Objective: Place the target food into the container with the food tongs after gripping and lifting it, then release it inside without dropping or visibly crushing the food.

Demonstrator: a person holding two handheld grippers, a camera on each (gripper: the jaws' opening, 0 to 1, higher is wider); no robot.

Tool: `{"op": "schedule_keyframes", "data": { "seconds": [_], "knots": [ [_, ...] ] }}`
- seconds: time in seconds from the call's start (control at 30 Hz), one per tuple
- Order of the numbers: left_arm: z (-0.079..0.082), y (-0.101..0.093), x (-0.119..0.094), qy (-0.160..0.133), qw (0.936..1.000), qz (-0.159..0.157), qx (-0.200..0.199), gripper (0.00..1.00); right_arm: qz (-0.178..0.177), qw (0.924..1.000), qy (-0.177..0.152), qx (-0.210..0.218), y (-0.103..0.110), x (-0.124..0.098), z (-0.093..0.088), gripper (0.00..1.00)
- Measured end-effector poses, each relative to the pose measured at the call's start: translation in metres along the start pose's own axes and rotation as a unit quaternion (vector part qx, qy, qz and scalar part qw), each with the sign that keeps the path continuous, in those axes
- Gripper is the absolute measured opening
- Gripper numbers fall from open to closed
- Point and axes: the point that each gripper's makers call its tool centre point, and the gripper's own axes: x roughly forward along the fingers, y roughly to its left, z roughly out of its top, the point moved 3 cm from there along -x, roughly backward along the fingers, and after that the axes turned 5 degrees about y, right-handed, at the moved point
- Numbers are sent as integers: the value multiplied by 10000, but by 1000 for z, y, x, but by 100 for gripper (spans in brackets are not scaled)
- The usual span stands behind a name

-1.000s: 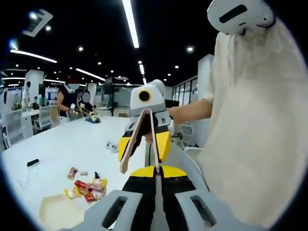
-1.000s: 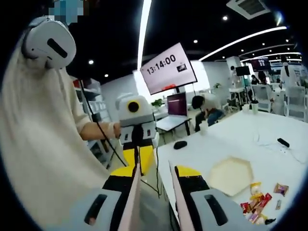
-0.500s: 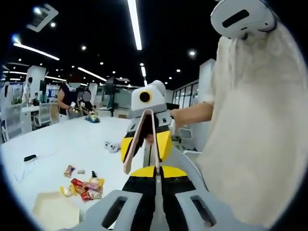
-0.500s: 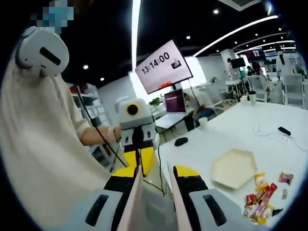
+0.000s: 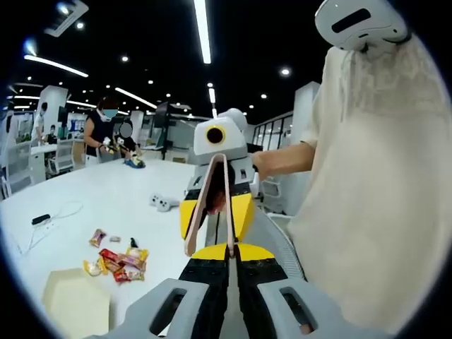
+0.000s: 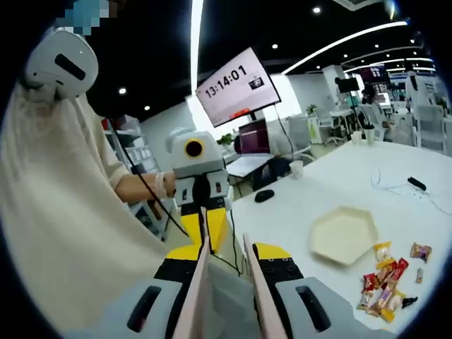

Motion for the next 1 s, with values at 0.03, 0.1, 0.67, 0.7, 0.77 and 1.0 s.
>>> {"op": "schedule_keyframes", "data": {
  "seconds": [0.03, 0.1, 0.67, 0.7, 0.77, 1.0],
  "knots": [
    [1, 0, 0, -13, 10000, 14, -14, 0, -31, 10000, -29, 72, -1, -1, 1, 26],
    [3, 1, 0, -77, 10000, 28, -44, 0, -58, 9998, -127, 130, -2, -3, 2, 26],
    [6, 1, -2, -474, 9979, 318, -312, 2, -126, 9981, -497, 327, -2, -4, 13, 23],
    [7, 1, -3, -479, 9978, 340, -301, 2, -119, 9980, -516, 333, -2, -5, 13, 24],
    [9, 2, -5, -490, 9978, 371, -262, 2, -141, 9978, -567, 320, -3, -5, 14, 25],
    [13, 3, -6, -506, 9978, 381, -180, 2, -135, 9987, -432, 220, -6, -8, 16, 27]
  ]
}}
